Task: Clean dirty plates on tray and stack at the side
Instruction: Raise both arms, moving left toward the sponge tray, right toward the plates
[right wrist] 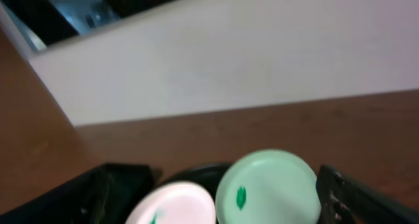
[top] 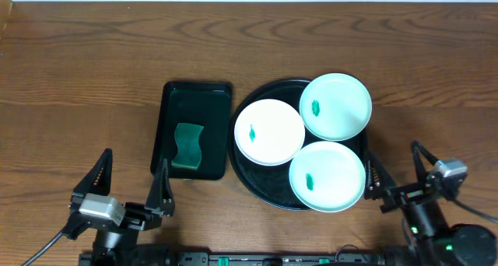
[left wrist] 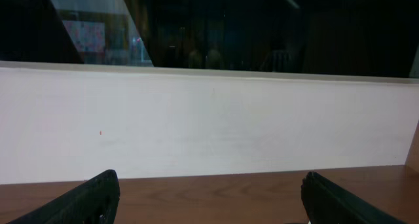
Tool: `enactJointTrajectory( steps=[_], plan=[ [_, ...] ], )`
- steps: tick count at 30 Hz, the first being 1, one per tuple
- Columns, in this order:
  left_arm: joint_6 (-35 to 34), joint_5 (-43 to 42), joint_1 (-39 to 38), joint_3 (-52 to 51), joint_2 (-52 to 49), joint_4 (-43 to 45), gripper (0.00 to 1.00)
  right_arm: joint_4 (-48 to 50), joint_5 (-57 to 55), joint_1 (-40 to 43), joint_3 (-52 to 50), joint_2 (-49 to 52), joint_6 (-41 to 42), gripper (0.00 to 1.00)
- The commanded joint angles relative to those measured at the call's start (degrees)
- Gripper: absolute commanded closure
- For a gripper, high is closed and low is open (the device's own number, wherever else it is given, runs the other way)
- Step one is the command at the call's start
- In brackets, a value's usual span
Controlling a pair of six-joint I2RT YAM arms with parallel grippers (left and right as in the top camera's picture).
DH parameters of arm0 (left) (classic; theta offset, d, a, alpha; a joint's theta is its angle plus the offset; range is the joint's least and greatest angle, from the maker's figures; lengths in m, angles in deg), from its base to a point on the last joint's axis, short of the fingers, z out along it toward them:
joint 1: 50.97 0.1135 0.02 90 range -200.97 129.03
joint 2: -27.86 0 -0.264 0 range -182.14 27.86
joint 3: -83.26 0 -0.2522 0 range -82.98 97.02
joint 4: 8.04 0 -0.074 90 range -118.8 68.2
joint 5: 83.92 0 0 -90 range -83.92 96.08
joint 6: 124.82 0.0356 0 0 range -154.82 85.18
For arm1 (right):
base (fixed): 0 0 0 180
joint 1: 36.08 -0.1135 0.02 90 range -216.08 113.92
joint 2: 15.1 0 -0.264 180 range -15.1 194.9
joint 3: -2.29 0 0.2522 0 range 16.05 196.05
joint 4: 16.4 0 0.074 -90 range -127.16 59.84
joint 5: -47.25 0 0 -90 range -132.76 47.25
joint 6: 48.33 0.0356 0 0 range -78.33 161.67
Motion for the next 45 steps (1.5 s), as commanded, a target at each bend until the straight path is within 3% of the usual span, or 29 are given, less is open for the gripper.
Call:
enactJointTrajectory(
  steps=[1,10,17,18,22,24,27,34,40,45],
  plan=[
    [-0.5,-0.9,-0.2,0.5,-0.2,2.3,0.11,-7.0,0.4,-0.6,9.5,6.8,-4.9,0.01],
    [-0.5,-0.9,-0.2,0.5,-0.2,0.8,0.11,-36.5,-6.2,-0.6,37.8,32.1,-9.3,0.01],
    [-0.6,-0.9,-0.2,0.5,-0.2,0.3,0.11,-35.2,-7.2,-0.6,46.7,41.2,-9.4,0.01],
    [-0.6,-0.9,-0.2,0.5,-0.2,0.1,0.11,-34.4,-7.2,-0.6,46.7,41.4,-10.0,0.05],
    [-1.9,-0.9,-0.2,0.6,-0.5,-1.4,0.11,-34.8,-7.3,-0.6,46.7,43.1,-11.9,0.42],
    [-3.3,-0.9,-0.2,1.2,-1.5,-2.9,0.11,-36.1,-7.3,-0.6,46.7,44.8,-12.4,0.73],
    [-5.8,-0.9,-0.2,3.4,-5.6,-5.1,0.11,-38.1,-7.3,-0.6,46.7,48.7,-12.7,0.98],
    [-6.3,-10.3,-0.2,20.4,-25.9,-15.6,0.11,-38.2,-7.3,-0.6,46.7,57.7,-11.7,0.99],
    [-1.9,-11.4,-0.2,44.7,-46.6,-38.1,0.11,-34.6,-7.2,-0.6,46.7,62.9,-9.4,0.99],
    [0.8,-11.4,-0.2,61.0,-61.2,-54.7,0.11,-31.5,-1.9,-0.9,46.4,65.1,-2.2,0.83]
  ],
)
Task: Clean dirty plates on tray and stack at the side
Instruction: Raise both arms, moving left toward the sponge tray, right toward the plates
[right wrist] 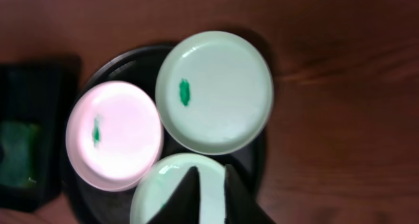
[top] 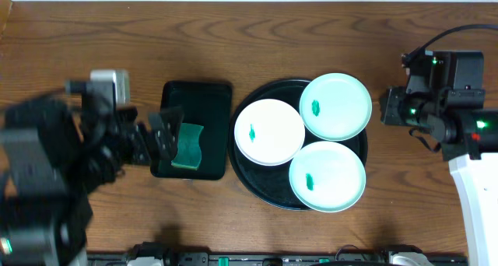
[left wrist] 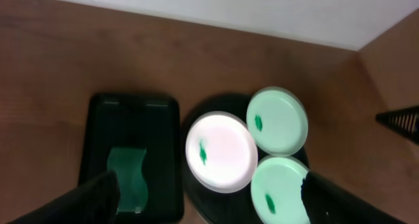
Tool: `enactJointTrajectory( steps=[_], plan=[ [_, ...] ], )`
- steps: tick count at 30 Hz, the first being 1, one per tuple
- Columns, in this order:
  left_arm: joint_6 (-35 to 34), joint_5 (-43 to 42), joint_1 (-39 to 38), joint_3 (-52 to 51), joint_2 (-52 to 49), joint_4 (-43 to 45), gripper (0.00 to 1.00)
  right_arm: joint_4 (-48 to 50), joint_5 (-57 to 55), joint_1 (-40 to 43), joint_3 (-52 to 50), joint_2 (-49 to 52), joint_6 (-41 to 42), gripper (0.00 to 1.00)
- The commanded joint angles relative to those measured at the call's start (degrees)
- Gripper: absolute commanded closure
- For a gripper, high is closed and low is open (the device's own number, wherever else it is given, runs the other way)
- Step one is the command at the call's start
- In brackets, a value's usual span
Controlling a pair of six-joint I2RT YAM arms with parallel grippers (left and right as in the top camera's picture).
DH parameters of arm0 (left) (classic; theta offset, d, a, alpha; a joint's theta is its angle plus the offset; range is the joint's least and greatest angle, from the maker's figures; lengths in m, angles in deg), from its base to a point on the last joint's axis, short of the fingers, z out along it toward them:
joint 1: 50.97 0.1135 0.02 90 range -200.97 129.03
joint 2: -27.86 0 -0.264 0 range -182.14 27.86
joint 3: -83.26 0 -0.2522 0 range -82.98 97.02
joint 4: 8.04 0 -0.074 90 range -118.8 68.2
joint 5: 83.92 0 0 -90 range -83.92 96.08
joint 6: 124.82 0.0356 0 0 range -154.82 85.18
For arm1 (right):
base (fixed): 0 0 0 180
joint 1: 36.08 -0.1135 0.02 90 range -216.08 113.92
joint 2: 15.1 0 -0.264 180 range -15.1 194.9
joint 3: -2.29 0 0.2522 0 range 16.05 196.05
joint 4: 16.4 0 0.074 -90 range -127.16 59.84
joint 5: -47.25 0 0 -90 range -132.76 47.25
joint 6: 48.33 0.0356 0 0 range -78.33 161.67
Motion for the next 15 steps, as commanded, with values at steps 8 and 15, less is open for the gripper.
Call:
enactJointTrajectory(
  steps=[8,15],
  plan=[
    [1.9,-1.2,-0.2,10.0,-14.8,-7.9,0.11,1.2,2.9,-1.7,-1.5,8.0,0.5,0.61],
    [1.9,-1.1,-0.2,10.0,-16.5,-8.2,0.11,0.6,6.7,-4.1,-1.6,17.6,-5.0,0.60]
  ],
)
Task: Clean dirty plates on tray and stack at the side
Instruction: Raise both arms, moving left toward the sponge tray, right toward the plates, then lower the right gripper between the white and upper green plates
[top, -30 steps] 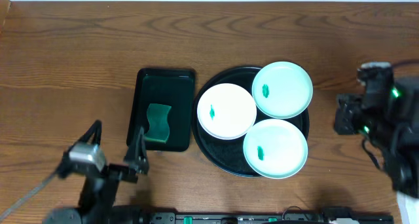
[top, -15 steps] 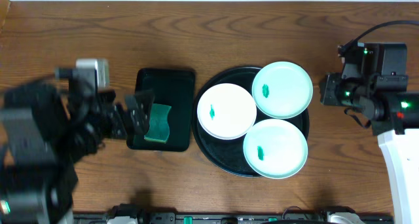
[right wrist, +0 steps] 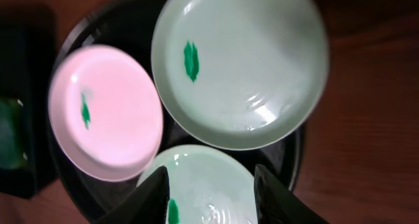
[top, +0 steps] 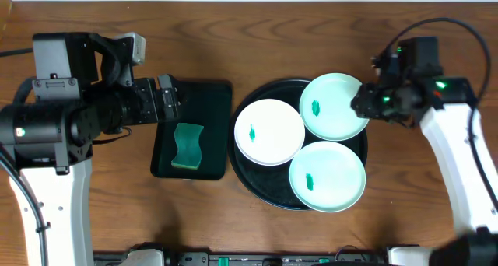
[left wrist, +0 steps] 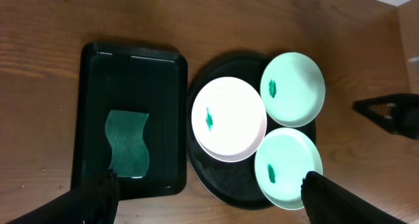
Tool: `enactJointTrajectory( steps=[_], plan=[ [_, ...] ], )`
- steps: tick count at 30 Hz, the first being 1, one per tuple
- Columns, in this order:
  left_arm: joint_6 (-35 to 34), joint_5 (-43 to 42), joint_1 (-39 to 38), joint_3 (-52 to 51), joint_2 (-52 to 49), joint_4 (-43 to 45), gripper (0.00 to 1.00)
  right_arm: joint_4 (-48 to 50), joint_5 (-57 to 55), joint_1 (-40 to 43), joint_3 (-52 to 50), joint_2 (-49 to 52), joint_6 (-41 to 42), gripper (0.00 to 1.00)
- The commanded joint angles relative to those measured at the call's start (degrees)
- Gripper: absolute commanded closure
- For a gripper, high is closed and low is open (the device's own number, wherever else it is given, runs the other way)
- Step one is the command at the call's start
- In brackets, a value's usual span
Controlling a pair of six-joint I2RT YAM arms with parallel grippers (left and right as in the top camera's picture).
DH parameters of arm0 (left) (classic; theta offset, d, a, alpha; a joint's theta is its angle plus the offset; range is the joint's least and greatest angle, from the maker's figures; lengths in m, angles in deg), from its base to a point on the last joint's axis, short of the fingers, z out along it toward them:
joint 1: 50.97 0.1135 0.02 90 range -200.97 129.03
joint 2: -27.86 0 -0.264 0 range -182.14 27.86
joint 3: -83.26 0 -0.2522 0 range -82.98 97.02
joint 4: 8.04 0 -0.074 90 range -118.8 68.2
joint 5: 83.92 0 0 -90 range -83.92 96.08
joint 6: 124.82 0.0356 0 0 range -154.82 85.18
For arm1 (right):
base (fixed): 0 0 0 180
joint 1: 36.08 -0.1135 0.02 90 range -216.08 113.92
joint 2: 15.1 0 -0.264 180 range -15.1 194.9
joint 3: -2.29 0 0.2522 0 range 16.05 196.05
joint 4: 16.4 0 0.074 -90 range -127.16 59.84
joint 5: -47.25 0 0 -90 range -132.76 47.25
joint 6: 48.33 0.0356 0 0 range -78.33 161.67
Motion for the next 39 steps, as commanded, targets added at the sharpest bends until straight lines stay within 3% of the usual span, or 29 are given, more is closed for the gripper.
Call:
enactJointTrajectory(
  steps=[1,9,14,16,17,18,20,21,26,32,39],
  plan=[
    [0.8,-0.7,-0.2,1.3,0.1,-0.6,0.11,-0.2,4.7,-2.2,-0.6,3.8,-4.9,0.60],
    [0.8,2.3,-0.2,-0.3,0.1,-2.5,0.11,2.7,6.2,-6.0,-0.6,12.5,-6.5,0.58],
    [0.8,2.3,-0.2,-1.2,0.1,-2.4,0.11,4.3,10.7,-7.0,-0.6,16.2,-6.5,0.26],
    [0.8,2.3,-0.2,-1.2,0.1,-2.2,0.11,4.7,11.6,-7.0,-0.6,17.2,-6.5,0.26],
    [0.8,2.3,-0.2,-1.2,0.0,-2.0,0.11,4.7,11.6,-7.0,-0.6,17.5,-6.5,0.26],
    [0.8,2.3,-0.2,-1.2,-0.2,-2.0,0.19,4.7,11.5,-7.0,-0.6,17.6,-6.5,0.26],
    [0.8,2.3,-0.2,-1.4,-0.7,-2.6,0.51,4.7,11.5,-7.0,-0.6,17.7,-6.5,0.30],
    [0.8,2.3,-0.2,-1.9,-0.9,-2.9,0.59,4.7,11.5,-7.0,-0.6,17.7,-6.5,0.32],
    [0.7,3.1,-0.2,-7.6,-1.9,-3.1,0.63,4.7,11.2,-7.0,-0.6,17.7,-6.5,0.39],
    [-1.7,11.9,-0.2,-14.2,-3.5,-2.6,0.67,4.9,11.1,-7.1,-0.6,17.7,-6.5,0.47],
    [-4.1,14.8,-0.2,-17.9,-6.5,3.5,0.70,5.1,11.1,-7.1,-0.6,17.7,-6.5,0.52]
  ],
)
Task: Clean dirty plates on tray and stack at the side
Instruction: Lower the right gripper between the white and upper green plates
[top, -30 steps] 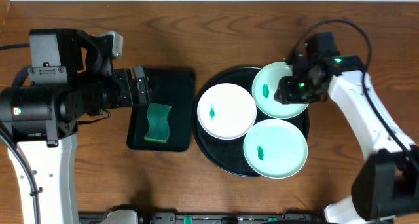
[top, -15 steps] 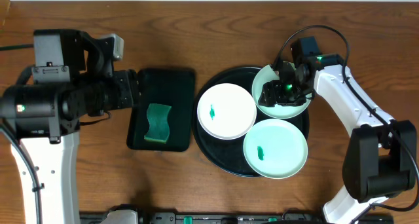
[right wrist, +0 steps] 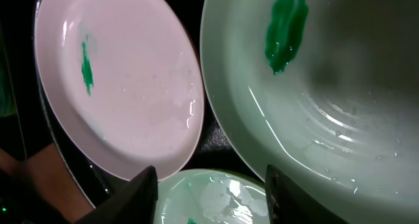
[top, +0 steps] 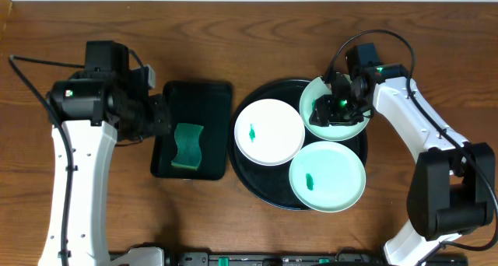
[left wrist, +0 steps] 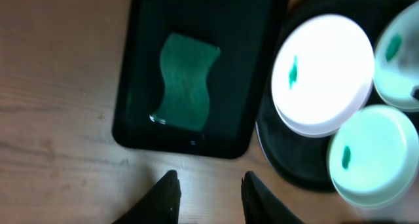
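Note:
A round black tray (top: 253, 184) carries three plates, each with a green smear: a white plate (top: 269, 131), a far mint plate (top: 352, 118) and a near mint plate (top: 327, 176). My right gripper (top: 327, 110) hangs open low over the far mint plate's left side. In the right wrist view its fingertips (right wrist: 145, 191) frame the near mint plate (right wrist: 209, 198), with the smeared far plate (right wrist: 314, 106) and the white plate (right wrist: 118, 86) above. My left gripper (left wrist: 208, 196) is open over bare wood beside the rectangular tray (left wrist: 127, 119) that holds the green sponge (left wrist: 186, 81).
The rectangular black tray (top: 194, 91) sits just left of the round one, with the sponge (top: 187, 148) in its near half. Brown wood table (top: 249, 40) surrounds both. A pale wall edge runs along the far side.
My right gripper moved from the far mint plate's right edge to low over its left side, jaws wider. My left gripper dropped closer to the rectangular tray, and its jaws narrowed.
Both arms were parked at the near table edge with open grippers. Then they stood raised at either side, the right gripper nearly shut. Then the right gripper was open beside the far mint plate and the left was high over the trays. Now both are lower.

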Tool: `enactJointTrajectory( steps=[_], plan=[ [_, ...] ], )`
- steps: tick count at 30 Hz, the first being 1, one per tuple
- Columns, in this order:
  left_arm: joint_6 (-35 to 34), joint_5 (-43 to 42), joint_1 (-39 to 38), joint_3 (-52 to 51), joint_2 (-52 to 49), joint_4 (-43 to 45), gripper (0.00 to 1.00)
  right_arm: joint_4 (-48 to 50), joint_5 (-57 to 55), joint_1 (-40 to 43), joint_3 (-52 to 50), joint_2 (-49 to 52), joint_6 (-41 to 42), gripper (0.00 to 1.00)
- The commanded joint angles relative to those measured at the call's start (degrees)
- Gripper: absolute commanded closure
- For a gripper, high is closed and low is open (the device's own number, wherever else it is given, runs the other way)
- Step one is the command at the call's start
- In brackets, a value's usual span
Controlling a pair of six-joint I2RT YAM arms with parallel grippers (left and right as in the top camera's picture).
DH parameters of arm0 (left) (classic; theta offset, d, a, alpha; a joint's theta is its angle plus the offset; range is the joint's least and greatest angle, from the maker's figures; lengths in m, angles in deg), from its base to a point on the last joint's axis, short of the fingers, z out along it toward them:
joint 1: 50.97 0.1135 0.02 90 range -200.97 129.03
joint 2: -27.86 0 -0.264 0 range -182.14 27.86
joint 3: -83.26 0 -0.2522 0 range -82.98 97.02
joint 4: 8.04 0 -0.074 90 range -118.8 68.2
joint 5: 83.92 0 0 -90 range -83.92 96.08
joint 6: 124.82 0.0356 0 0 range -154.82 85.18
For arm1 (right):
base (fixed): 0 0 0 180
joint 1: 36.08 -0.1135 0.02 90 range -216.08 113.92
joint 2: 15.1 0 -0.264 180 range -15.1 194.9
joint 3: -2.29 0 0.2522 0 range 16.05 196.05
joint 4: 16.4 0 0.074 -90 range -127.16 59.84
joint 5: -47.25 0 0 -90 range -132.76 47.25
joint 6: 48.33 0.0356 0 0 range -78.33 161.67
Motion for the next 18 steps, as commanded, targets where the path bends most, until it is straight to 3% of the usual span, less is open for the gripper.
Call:
enactJointTrajectory(
  steps=[1,6,12,18],
  plan=[
    [-1.6,2.6,-0.1,-1.7,-1.8,2.0,0.71,0.1,0.8,-0.6,-0.3,0.0,-0.3,0.53],
    [-1.6,2.6,-0.1,-3.8,-5.7,3.6,0.76,-0.2,0.8,-0.7,-0.3,0.0,-0.3,0.65],
    [-1.5,-0.1,-0.1,-3.8,-9.2,3.5,0.77,0.2,0.9,-1.7,-0.3,0.0,-0.3,0.62],
    [-1.4,-1.9,-0.1,-3.8,-9.4,4.0,0.77,0.4,4.2,-2.1,-0.3,0.0,-0.2,0.29]
  ],
)
